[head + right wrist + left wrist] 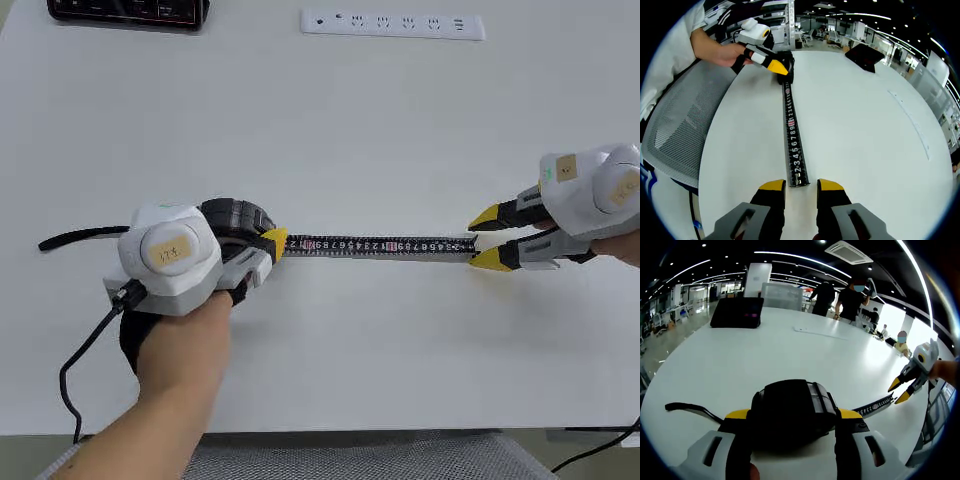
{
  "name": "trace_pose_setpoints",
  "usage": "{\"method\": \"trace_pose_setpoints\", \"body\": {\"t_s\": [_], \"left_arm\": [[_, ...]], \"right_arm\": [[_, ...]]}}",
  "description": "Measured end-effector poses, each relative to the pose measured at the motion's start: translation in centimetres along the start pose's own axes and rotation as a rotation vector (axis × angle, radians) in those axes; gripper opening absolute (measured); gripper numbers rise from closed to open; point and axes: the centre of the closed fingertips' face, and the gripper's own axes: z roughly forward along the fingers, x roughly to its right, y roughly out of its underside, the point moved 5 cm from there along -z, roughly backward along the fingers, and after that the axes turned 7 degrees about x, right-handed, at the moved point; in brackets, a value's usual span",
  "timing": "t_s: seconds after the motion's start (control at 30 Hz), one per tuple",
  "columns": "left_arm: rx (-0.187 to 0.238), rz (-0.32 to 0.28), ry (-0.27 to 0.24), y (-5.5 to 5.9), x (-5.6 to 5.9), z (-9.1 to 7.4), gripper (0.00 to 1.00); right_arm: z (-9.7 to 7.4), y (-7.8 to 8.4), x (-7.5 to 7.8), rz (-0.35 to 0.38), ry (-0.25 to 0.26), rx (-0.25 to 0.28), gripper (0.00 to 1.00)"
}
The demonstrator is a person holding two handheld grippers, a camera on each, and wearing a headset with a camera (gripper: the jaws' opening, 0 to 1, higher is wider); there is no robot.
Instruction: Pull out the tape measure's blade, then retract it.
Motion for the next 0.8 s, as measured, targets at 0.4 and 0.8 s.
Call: {"method": "trace_pose_setpoints", "body": {"t_s": [0.4,0.8], "left_arm": [[0.0,-0.002,0.0,-0.07,-0.03,-0.07,0.63],[-0.003,-0.01,0.0,-0.03,-0.11,-0.04,0.63]], "right_arm": [[0.58,-0.04,-0.11,-0.034,-0.024,-0.014,0.14],[0.85,0.1,-0.08,-0.061,-0.036,-0.022,0.12]]}}
